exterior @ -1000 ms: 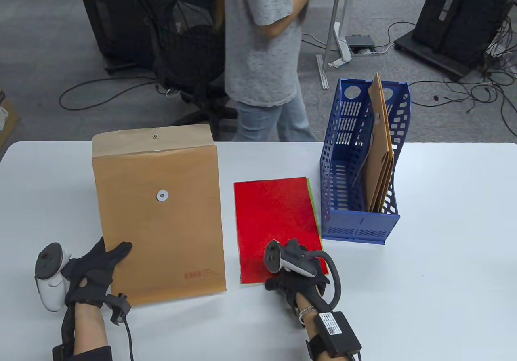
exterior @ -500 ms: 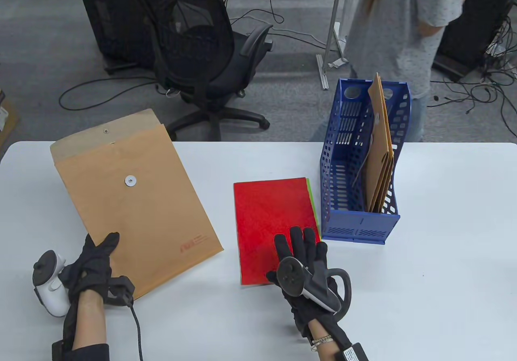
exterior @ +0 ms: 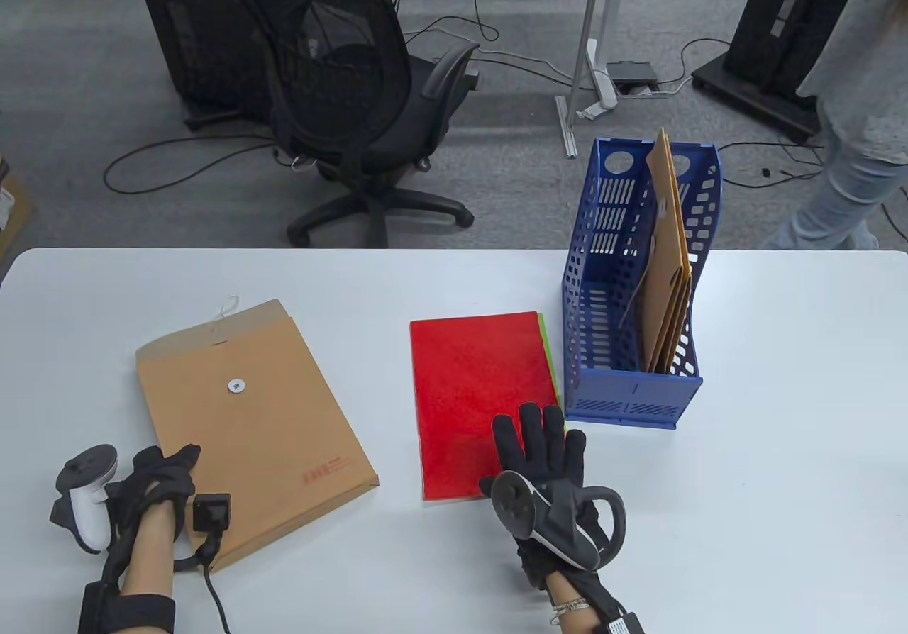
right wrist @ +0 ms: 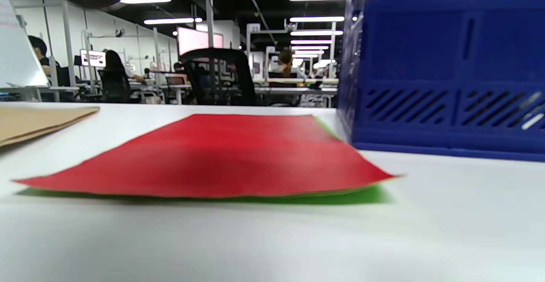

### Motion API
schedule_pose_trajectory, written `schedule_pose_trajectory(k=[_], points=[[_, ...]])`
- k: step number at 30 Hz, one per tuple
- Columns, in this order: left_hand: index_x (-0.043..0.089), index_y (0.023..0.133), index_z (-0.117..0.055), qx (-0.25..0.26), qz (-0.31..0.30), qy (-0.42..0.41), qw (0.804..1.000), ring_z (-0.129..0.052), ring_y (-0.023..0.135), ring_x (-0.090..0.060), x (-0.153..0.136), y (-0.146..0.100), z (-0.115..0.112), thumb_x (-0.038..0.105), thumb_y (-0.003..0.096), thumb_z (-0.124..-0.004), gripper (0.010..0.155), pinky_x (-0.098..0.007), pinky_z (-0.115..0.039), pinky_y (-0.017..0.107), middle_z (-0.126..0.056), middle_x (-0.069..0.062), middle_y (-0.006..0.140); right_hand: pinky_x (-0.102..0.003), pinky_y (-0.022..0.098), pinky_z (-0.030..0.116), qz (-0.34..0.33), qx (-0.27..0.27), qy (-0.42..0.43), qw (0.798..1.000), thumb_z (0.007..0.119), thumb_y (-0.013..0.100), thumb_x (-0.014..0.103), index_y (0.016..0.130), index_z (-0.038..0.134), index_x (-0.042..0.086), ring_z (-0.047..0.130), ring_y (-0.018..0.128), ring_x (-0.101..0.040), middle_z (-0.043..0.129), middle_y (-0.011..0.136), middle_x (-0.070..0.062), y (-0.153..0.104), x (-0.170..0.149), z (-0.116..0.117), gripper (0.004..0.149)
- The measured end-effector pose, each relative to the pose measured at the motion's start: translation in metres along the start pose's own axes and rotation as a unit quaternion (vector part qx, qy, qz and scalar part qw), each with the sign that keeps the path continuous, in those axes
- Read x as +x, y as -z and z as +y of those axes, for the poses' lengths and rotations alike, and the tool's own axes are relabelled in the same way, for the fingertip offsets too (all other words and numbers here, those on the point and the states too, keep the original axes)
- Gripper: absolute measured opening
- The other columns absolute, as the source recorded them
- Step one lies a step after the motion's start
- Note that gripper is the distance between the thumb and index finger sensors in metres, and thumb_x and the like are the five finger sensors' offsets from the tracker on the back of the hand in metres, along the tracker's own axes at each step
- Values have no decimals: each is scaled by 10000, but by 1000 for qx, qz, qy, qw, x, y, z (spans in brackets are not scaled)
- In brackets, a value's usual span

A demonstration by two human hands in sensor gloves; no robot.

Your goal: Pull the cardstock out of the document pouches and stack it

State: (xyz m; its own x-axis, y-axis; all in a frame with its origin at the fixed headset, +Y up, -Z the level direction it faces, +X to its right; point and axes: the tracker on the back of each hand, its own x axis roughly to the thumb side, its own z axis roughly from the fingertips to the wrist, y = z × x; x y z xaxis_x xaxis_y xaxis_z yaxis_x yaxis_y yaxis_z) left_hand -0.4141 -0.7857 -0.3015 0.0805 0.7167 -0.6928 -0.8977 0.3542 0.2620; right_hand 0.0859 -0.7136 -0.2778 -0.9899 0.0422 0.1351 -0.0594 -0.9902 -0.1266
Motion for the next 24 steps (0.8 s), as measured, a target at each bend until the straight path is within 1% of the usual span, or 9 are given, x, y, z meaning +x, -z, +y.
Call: schedule_pose_trajectory(k=[5,7,9,13,15,17,19,21,24], points=[[141,1072,-150,34,-35,24,999,-821,937,-146,8,-11,-1,458,558,-709,822,-423,-717,673,-510,-98,1108,-580,777,296,8,-1,-4,1000,655,501,536,1148,324,289,202,1082,-383,253,1201,-92,0,-3,4,767],[145,1067,-63,48,-66,48,996,-498,1093,-346,16,-20,-5,477,562,-691,870,-544,-512,751,-246,-179,1160,-576,778,301,12,2,-7,1000,654,502,537,1148,323,289,210,1082,-382,257,1202,-91,1,-5,6,767],[174,1055,10,74,-104,103,987,-119,1079,-458,27,-32,-10,494,566,-666,893,-611,-318,757,2,-193,1135,-571,780,303,18,5,1,1000,654,502,536,1147,324,287,215,1082,-381,262,1201,-92,1,-7,8,767],[272,1071,3,56,-238,134,960,180,985,-403,53,-61,-29,529,569,-611,833,-605,-92,736,126,-90,1135,-540,787,297,24,0,10,1000,652,503,535,1146,318,289,226,1083,-374,268,1200,-88,1,-9,7,765],[341,1096,-99,29,-319,145,936,266,962,-262,65,-79,-46,517,555,-621,772,-556,44,695,94,7,1162,-528,790,300,27,-11,8,1000,648,504,539,1146,309,291,229,1086,-365,269,1201,-80,0,-10,4,767],[364,1105,-139,1,-391,205,897,258,963,-236,72,-100,-65,528,551,-619,751,-544,62,676,60,14,1176,-517,795,302,31,-23,19,999,643,505,546,1147,293,298,232,1090,-355,267,1203,-75,0,-13,-2,772],[385,1111,-146,-18,-447,318,836,234,977,-247,74,-125,-91,563,548,-598,744,-552,38,679,46,15,1187,-507,805,297,46,-45,45,997,639,508,552,1148,273,313,224,1098,-341,258,1208,-63,2,-20,-14,775],[402,1113,-158,-33,-468,387,794,194,996,-257,68,-138,-113,582,545,-584,733,-563,22,677,1,13,1200,-490,820,287,67,-78,73,992,628,519,561,1151,244,328,202,1108,-324,216,1214,-45,4,-28,-32,776],[402,1111,-134,-65,-466,430,770,180,1001,-277,53,-142,-137,604,538,-554,738,-575,5,675,-6,2,1204,-478,829,280,89,-152,100,979,633,528,555,1151,223,332,190,1112,-313,188,1214,-36,8,-42,-67,779]])
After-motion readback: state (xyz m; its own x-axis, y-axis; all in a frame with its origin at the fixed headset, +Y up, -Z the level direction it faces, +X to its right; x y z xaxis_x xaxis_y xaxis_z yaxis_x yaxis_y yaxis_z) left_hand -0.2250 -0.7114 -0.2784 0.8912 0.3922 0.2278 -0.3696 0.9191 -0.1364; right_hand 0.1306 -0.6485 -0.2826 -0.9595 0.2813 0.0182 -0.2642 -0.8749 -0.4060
